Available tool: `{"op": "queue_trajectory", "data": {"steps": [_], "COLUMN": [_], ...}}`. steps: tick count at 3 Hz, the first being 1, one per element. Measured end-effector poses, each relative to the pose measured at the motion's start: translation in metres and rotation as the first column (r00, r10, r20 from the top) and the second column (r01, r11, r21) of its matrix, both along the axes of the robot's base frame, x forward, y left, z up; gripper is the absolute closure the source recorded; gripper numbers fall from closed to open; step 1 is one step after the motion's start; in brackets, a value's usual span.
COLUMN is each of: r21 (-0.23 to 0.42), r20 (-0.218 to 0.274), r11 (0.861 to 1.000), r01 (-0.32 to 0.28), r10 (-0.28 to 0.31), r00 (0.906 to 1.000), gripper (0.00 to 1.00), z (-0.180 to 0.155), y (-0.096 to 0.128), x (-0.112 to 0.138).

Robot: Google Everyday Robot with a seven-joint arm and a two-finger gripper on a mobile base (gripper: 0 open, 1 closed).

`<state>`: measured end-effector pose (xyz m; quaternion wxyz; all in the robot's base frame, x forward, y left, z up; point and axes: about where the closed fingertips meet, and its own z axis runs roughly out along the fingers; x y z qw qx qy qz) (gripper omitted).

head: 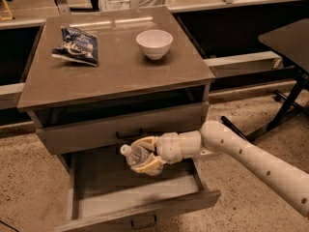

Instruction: Place blue plastic bottle into middle drawer

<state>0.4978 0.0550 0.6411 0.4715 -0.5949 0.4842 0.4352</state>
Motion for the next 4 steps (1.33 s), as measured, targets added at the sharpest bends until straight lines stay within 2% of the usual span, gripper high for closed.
{"op": "queue_trajectory", "data": {"steps": [1, 2, 3, 4], "r21": [0.077, 0.157, 0.197, 0.197], "r20": [0.032, 0.028, 0.008, -0.027], "r11": [0.996, 0.984, 0.976, 0.973], "r01": [0.054, 0.083, 0.094, 0.117], "r10": [-0.056, -0.088, -0.098, -0.114], "r00": [0.9979, 0.9957, 0.9952, 0.9931], "gripper": [1.00, 1.00, 0.83, 0.60], "z": [-0.024, -0.057, -0.085, -0.108], "y": [-0.003, -0.008, -0.014, -0.021], "x": [0.026, 0.042, 0.051, 0.052]}}
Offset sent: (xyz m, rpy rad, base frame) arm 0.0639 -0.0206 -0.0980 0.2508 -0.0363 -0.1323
